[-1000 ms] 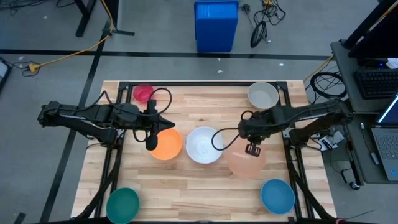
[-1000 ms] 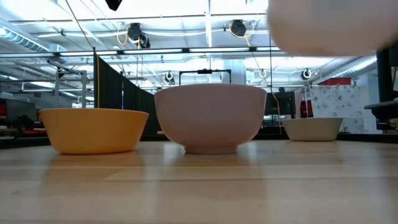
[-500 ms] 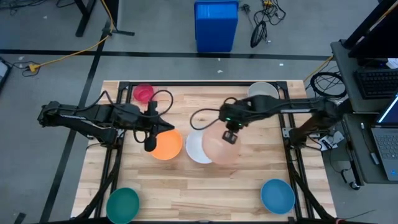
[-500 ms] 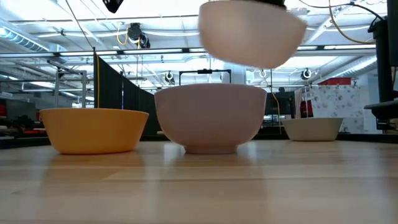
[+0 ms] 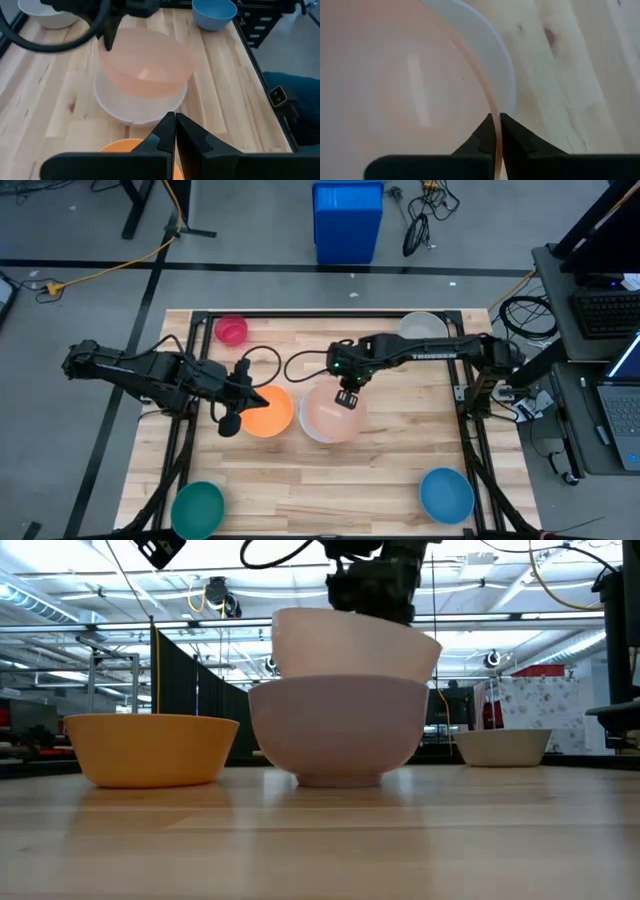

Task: Nest bowls inside each other

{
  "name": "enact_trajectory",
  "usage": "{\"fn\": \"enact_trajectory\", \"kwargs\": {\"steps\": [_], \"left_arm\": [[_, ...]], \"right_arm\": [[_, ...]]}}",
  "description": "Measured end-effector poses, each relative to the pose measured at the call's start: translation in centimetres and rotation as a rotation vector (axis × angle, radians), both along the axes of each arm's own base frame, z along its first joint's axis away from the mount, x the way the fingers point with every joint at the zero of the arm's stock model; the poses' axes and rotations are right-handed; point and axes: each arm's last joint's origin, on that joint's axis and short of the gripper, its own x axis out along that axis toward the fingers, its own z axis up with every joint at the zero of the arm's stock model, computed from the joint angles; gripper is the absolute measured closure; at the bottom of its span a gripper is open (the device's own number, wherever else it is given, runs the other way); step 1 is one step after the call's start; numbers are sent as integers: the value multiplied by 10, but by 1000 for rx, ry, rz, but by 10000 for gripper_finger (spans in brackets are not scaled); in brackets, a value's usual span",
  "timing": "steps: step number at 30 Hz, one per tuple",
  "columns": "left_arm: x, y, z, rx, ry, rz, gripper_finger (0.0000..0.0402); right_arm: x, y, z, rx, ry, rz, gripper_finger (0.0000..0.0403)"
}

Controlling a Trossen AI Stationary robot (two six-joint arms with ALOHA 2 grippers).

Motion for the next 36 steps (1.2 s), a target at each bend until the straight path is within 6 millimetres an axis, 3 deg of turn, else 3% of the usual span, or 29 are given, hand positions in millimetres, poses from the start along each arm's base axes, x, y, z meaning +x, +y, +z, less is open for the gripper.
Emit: {"fn": "enact_trajectory", "kwargs": {"steps": [16,29,36], "left_arm": [[0,-1,0,-1,-3,-3,402],[0,-1,0,-6,0,2,402],[0,-1,-17,-32,58,30,402]], "right_arm": [[19,-2,-24,-9,-12,26,398],[13,0,-25,1,44,27,335],[14,2,-17,0,24,34,315]]}}
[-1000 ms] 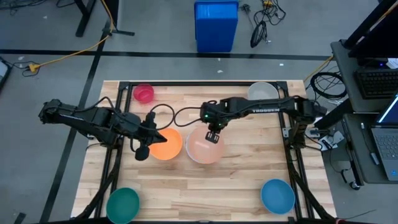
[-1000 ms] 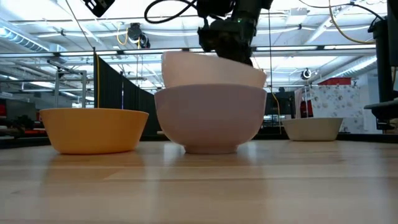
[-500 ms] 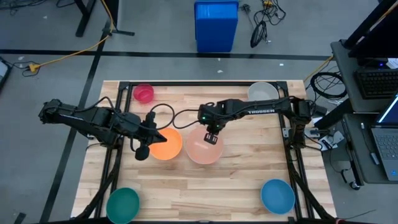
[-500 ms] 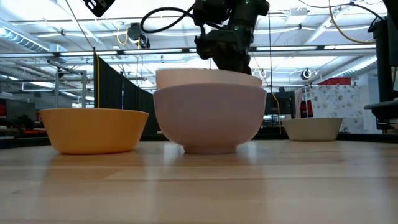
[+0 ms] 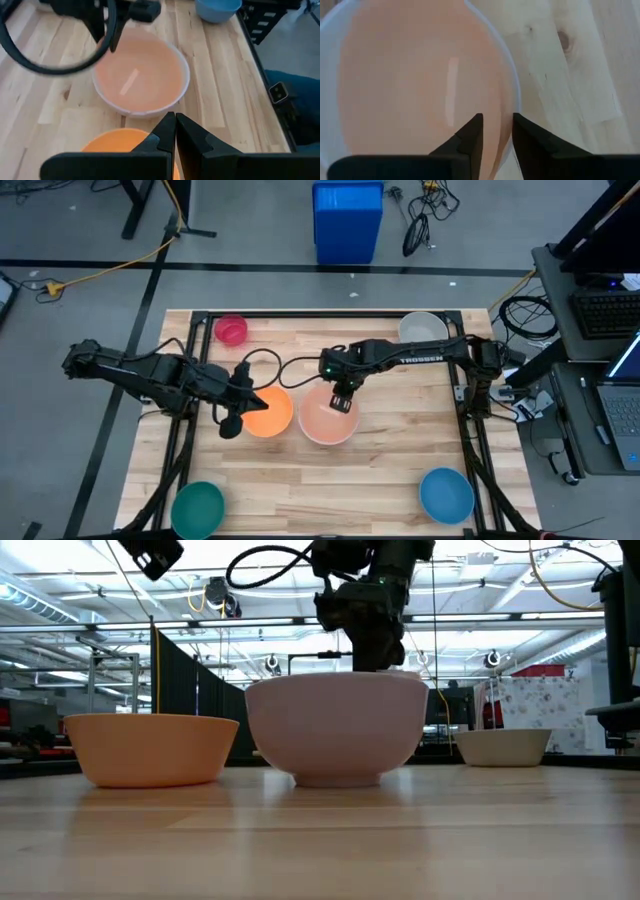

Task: Nest bowls inside each other

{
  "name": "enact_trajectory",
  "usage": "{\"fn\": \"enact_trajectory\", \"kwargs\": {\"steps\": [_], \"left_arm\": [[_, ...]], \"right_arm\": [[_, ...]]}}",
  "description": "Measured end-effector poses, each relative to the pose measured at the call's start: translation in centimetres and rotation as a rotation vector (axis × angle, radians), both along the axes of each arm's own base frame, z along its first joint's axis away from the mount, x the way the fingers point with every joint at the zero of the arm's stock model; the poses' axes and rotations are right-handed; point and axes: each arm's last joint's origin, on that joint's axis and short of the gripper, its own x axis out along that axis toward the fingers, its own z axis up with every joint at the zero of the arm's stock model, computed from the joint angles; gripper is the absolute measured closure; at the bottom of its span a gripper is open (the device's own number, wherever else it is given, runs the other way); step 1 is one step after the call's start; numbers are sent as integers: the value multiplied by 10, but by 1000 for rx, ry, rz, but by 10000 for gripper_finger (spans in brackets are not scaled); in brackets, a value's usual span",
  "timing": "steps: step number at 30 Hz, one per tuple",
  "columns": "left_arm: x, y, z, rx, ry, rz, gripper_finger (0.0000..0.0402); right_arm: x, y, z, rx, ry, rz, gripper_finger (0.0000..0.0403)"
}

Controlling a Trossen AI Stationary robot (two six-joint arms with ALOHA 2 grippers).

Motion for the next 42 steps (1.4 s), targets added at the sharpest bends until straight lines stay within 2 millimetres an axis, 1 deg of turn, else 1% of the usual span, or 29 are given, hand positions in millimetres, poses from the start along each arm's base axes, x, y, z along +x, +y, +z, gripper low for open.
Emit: {"fn": "enact_trajectory", "kwargs": {"steps": [7,10,15,17,20,24,29,32,35,37,42], "left_arm": [[0,0,-10,-13,30,26,402],[0,0,-15,-24,48,42,402],[-1,1,-20,-37,68,58,402],[-1,1,-22,-36,71,58,402],[-1,1,-22,-36,72,57,402],[-1,1,-22,-36,71,57,402],[-1,1,-22,-36,72,57,402],[-1,1,-22,-35,72,57,402],[-1,1,-22,-35,71,57,402],[-1,1,-22,-35,71,57,402],[-1,1,-22,-35,71,57,402]], "right_arm": [[7,0,21,-9,-75,9,312],[7,0,21,-14,-75,17,312],[11,-2,9,-25,-42,40,312],[12,-2,8,-47,-40,45,312],[10,-2,17,-102,-75,43,312],[7,3,28,-128,-113,75,312],[3,6,23,-171,-41,69,322],[3,5,21,-198,-18,57,347],[5,5,19,-198,-23,50,385],[8,5,13,-197,-8,51,397],[20,4,-9,-183,17,55,399]]}}
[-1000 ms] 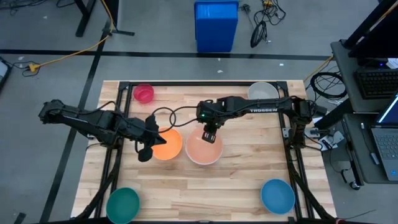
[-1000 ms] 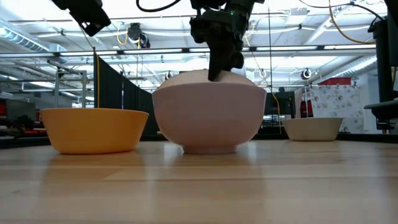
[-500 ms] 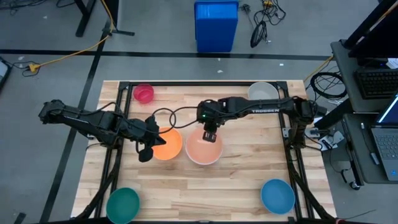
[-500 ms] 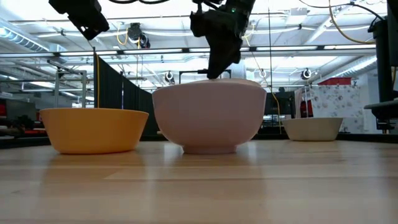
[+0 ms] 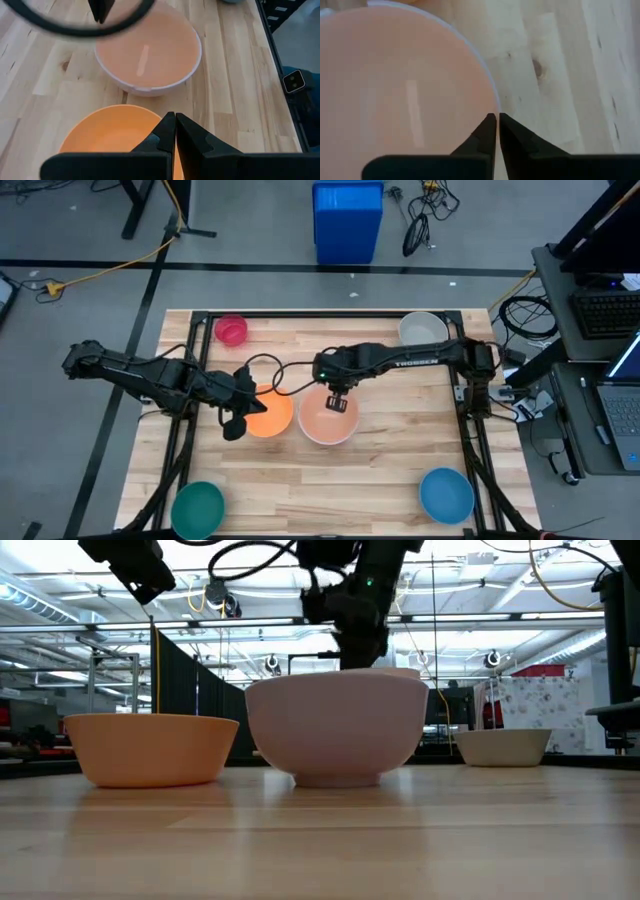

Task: Nest bowls inside each other

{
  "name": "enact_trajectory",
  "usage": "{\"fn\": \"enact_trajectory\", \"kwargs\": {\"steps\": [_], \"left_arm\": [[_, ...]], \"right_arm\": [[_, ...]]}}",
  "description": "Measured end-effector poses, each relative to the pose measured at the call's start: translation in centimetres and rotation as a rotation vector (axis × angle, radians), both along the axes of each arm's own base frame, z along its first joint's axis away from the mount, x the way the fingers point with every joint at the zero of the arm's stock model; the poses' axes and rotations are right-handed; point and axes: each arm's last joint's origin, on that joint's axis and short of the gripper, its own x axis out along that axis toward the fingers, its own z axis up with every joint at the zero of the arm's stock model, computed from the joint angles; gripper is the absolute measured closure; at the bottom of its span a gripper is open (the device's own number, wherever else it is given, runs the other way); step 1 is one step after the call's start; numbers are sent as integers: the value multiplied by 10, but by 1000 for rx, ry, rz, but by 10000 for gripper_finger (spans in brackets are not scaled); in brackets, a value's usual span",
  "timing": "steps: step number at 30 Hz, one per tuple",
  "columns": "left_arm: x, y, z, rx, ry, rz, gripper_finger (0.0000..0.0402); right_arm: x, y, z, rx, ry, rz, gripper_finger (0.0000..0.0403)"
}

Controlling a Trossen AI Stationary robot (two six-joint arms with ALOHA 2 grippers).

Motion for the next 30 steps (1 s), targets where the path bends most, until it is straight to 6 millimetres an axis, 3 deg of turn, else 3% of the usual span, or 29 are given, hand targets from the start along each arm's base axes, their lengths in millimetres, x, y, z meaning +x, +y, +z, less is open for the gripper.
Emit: {"fn": "enact_trajectory", "kwargs": {"steps": [5,13,19,26,30], "left_arm": [[0,0,0,0,1,0,402],[9,-2,-9,-7,53,24,402],[33,-12,-38,41,195,45,402],[57,-27,-79,87,366,84,402],[62,-30,-91,97,402,89,402]], "right_arm": [[4,-1,-6,28,-4,-11,395],[-10,8,34,7,-119,4,344],[-20,23,51,10,-145,40,315],[-38,50,52,42,-16,25,310],[-42,68,51,13,6,36,309]]}}
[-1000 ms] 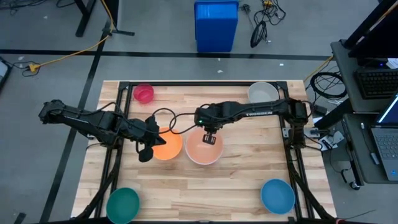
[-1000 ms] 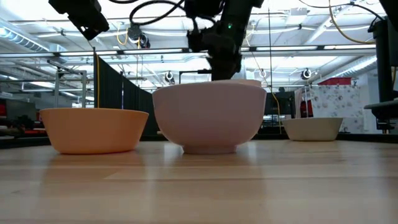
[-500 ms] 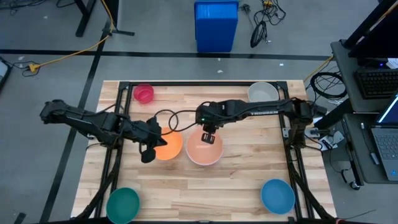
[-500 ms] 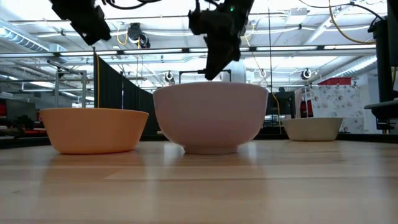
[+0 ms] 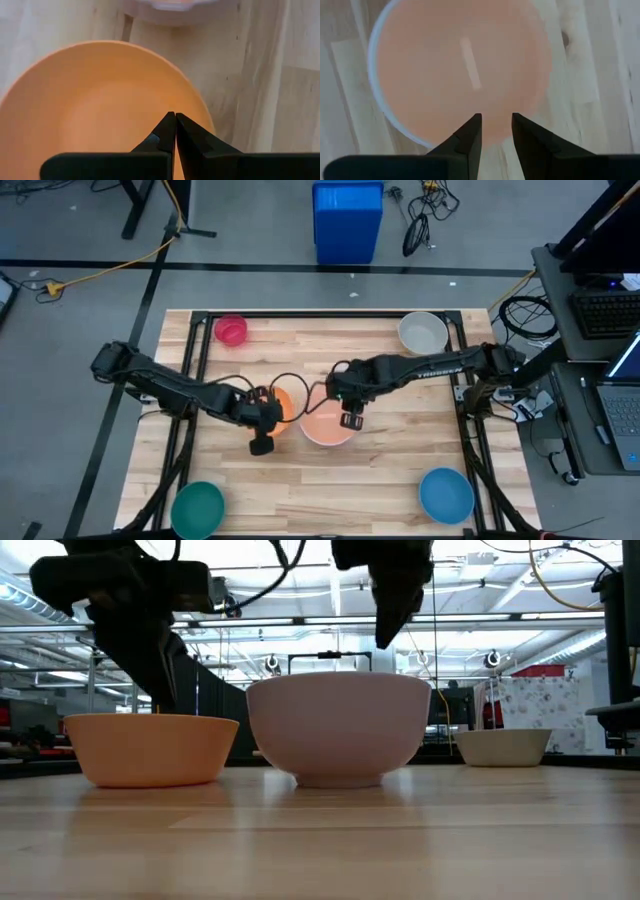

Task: Nest bowls inside each other

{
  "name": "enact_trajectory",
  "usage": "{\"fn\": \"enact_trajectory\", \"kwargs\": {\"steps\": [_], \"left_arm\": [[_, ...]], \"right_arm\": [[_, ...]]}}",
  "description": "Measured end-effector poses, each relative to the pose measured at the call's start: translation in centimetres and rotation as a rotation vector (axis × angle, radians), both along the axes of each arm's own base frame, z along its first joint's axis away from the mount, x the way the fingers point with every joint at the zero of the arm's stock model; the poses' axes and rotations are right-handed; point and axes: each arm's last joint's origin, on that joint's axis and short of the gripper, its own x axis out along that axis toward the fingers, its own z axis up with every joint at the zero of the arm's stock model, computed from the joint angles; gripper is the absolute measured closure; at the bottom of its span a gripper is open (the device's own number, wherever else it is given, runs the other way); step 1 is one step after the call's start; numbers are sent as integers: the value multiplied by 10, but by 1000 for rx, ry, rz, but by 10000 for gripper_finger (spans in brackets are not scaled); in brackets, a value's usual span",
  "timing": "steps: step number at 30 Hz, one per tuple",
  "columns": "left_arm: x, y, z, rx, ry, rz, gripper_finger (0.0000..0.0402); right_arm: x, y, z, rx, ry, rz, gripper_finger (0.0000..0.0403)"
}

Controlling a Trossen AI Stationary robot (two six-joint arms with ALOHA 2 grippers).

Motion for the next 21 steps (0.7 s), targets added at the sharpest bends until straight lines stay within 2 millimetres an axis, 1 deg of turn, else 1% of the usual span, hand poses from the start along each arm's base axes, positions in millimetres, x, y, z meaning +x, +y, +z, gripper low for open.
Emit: {"fn": "enact_trajectory", "kwargs": {"steps": [3,6,9,13,16,21], "left_arm": [[1,0,1,-7,0,-3,402],[0,-4,10,-64,-22,-25,402],[1,-11,20,-124,-61,-52,402],[-1,-21,17,-129,-47,-70,398],[-1,-29,11,-119,-28,-61,370],[-3,-26,6,-1,-23,69,285]], "right_arm": [[-1,9,0,-32,-6,6,309],[-2,15,0,-32,-8,10,309],[-3,20,0,-32,-9,18,309],[-4,20,0,-57,-10,-6,309],[-4,22,0,-77,-12,-6,309],[-5,25,0,-75,-11,7,309]]}}
